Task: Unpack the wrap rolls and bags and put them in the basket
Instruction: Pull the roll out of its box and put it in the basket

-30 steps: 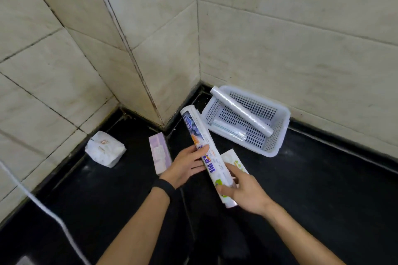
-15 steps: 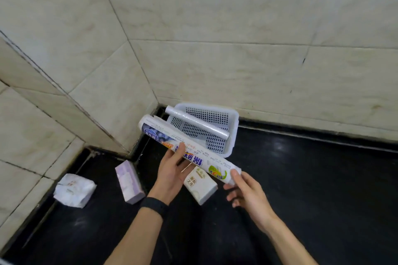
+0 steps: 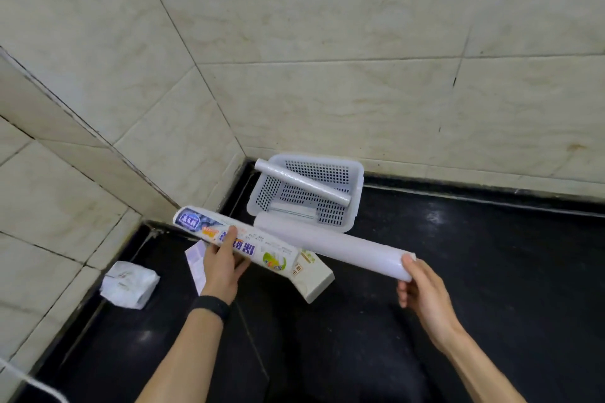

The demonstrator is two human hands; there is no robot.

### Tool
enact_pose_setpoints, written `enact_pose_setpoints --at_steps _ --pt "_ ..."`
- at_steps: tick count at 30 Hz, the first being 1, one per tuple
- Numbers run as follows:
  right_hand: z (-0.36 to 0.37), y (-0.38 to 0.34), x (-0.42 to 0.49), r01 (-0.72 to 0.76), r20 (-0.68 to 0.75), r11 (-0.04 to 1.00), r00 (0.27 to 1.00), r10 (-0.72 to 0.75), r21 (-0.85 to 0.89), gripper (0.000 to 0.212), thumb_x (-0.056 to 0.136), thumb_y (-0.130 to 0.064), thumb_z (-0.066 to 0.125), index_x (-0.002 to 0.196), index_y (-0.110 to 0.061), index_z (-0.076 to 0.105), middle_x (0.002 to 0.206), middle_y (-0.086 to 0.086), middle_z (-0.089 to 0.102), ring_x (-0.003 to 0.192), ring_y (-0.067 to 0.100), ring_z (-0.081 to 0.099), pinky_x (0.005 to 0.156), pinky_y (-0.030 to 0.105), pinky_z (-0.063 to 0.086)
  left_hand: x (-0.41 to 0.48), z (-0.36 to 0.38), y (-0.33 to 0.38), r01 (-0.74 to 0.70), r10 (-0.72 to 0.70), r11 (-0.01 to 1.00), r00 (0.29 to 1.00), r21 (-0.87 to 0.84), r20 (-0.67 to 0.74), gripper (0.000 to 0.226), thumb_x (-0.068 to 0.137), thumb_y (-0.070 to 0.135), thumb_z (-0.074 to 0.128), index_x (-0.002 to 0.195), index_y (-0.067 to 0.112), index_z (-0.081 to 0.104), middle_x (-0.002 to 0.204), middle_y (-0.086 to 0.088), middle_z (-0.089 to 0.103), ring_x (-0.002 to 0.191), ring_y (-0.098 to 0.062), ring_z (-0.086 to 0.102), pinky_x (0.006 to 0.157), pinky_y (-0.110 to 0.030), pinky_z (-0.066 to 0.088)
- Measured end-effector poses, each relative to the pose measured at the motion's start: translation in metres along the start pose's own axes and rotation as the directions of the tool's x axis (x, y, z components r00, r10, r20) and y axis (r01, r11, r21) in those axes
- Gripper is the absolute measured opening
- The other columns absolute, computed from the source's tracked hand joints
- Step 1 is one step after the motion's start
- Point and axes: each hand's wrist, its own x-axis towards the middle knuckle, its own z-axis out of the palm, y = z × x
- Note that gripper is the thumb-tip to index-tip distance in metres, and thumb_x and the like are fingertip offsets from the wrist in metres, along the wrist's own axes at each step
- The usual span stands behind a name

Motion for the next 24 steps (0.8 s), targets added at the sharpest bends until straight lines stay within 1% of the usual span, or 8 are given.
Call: enact_pose_setpoints --at_steps 4,7,12,14,16,18,21,24 --pt "-0.014 0.012 -0.005 -0.021 -0.068 1.000 0.998 0.019 -0.020 0.035 0.082 -0.064 0.062 0.077 -0.030 0.068 0.064 0.006 0.049 0.055 0.021 0.044 0.052 0.037 0.039 0.005 -0.042 -0.052 0.072 -0.037 0.964 0.990 0.257 -0.139 0.030 0.091 0.025 0.069 0.115 0.011 0.056 0.112 -0.015 0.069 0.092 -0.028 0.067 0.067 -0.038 0.057" --pt "-0.021 0.024 -0.007 -0.058 -0.064 0.998 0.996 0.057 -0.016 0.046 0.082 -0.063 0.063 0.087 -0.018 0.066 0.064 0.008 0.048 0.055 0.022 0.043 0.052 0.037 0.037 0.002 -0.060 -0.083 0.117 -0.049 0.811 0.990 0.573 -0.132 0.042 0.087 0.031 0.073 0.118 0.015 0.051 0.117 -0.016 0.066 0.094 -0.031 0.068 0.081 -0.051 0.059" --pt "-0.018 0.033 -0.009 -0.092 -0.011 0.995 0.996 0.092 -0.038 0.046 0.081 -0.062 0.064 0.085 -0.017 0.064 0.064 0.008 0.047 0.054 0.020 0.042 0.051 0.036 0.036 -0.007 -0.059 -0.100 0.161 -0.153 0.748 0.986 0.643 -0.069 0.074 0.082 0.040 0.077 0.137 0.011 0.037 0.128 -0.016 0.062 0.106 -0.035 0.065 0.090 -0.053 0.055" --pt "-0.016 0.032 -0.010 -0.094 0.024 0.995 0.995 0.095 -0.041 0.038 0.082 -0.061 0.065 0.079 -0.022 0.066 0.064 0.008 0.047 0.054 0.020 0.042 0.051 0.036 0.035 -0.009 -0.054 -0.104 0.181 -0.200 0.741 0.979 0.646 -0.046 0.098 0.080 0.050 0.076 0.151 0.012 0.021 0.140 -0.014 0.053 0.120 -0.036 0.057 0.098 -0.053 0.049" --pt "-0.014 0.032 -0.011 -0.101 0.048 0.994 0.994 0.103 -0.033 0.035 0.082 -0.059 0.065 0.077 -0.024 0.066 0.063 0.008 0.046 0.053 0.019 0.042 0.050 0.036 0.035 -0.011 -0.049 -0.101 0.189 -0.219 0.740 0.975 0.646 -0.034 0.107 0.081 0.062 0.069 0.157 0.015 0.010 0.153 -0.014 0.039 0.136 -0.035 0.042 0.109 -0.051 0.039" --pt "-0.012 0.031 -0.011 -0.108 0.061 0.994 0.992 0.109 -0.026 0.037 0.085 -0.055 0.066 0.080 -0.019 0.064 0.063 0.008 0.045 0.053 0.020 0.041 0.051 0.036 0.034 -0.014 -0.043 -0.088 0.166 -0.205 0.820 0.979 0.548 0.010 0.088 0.087 0.064 0.058 0.155 0.020 0.023 0.154 -0.011 0.039 0.135 -0.030 0.043 0.109 -0.048 0.037" --pt "-0.006 0.031 -0.007 -0.127 0.086 0.992 0.988 0.126 0.008 0.041 0.091 -0.050 0.061 0.088 -0.010 0.060 0.063 0.009 0.044 0.053 0.020 0.039 0.051 0.037 0.032 -0.021 -0.035 -0.056 0.186 -0.227 0.955 0.961 0.232 0.160 0.047 0.096 0.049 0.053 0.139 0.030 0.048 0.138 -0.006 0.057 0.113 -0.029 0.063 0.089 -0.044 0.050" --pt "0.003 0.025 0.005 -0.161 0.099 0.985 0.983 0.154 0.059 0.038 0.098 -0.042 0.054 0.098 -0.005 0.060 0.061 0.007 0.043 0.052 0.018 0.038 0.051 0.035 0.030 -0.018 -0.030 -0.022 0.201 -0.220 0.975 0.936 0.096 0.274 0.043 0.091 0.045 0.062 0.130 0.027 0.058 0.125 -0.010 0.068 0.105 -0.037 0.070 0.081 -0.044 0.058"
